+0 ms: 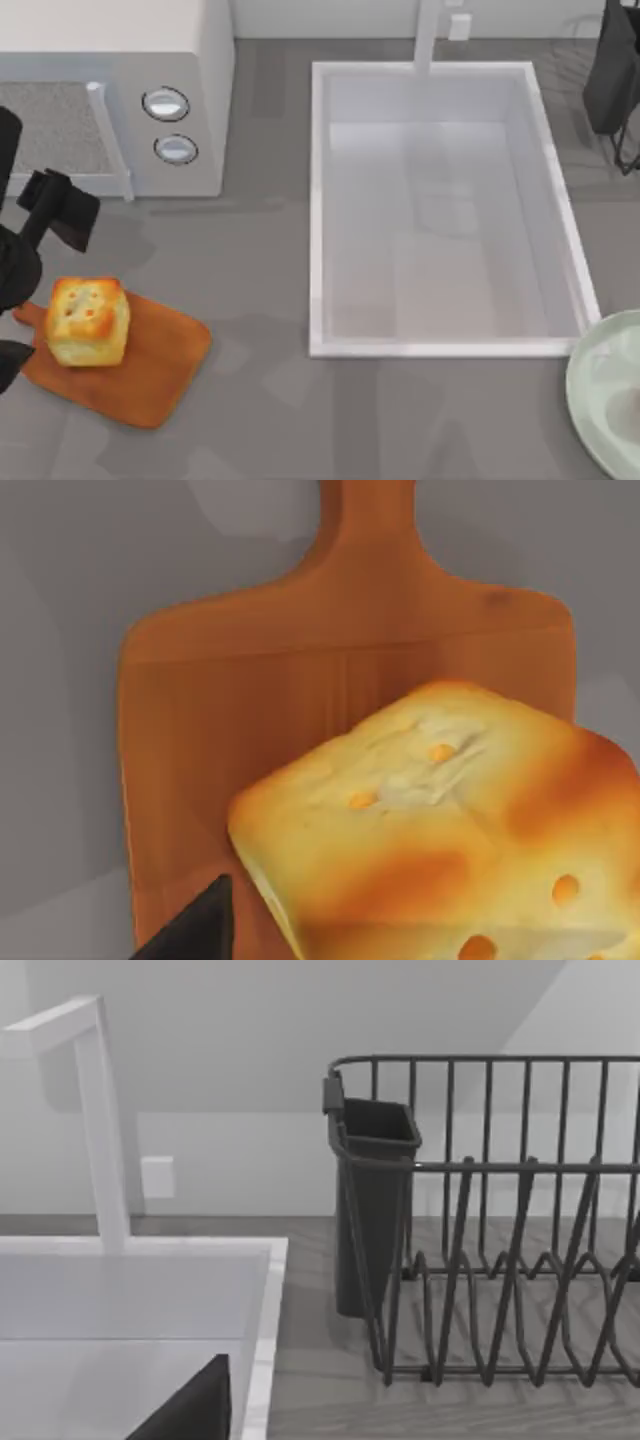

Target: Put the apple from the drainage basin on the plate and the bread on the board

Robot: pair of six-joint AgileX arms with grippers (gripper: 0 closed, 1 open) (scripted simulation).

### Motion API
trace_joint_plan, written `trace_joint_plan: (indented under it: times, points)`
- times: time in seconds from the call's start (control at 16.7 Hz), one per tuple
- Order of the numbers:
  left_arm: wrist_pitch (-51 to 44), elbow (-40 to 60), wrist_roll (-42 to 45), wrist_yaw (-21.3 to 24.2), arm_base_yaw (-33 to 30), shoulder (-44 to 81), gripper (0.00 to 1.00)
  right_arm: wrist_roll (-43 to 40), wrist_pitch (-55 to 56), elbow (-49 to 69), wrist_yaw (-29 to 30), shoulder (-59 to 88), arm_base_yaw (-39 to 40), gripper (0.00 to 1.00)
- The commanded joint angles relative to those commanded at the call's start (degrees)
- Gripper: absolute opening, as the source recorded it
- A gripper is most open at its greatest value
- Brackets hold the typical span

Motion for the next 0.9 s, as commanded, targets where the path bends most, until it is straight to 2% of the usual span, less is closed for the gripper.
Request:
trace_joint_plan:
  times: [0.6, 0.9]
  points:
    - [24.02, -33.02, 56.04, 0.77, 6.03, -58.02, 1.0, 0.0, 0.0, 0.0, 0.0, 0.0, 0.0, 1.0]
    - [34.66, -44.0, 72.18, 0.92, 8.33, -74.61, 1.0, 0.0, 0.0, 0.0, 0.0, 0.0, 0.0, 1.0]
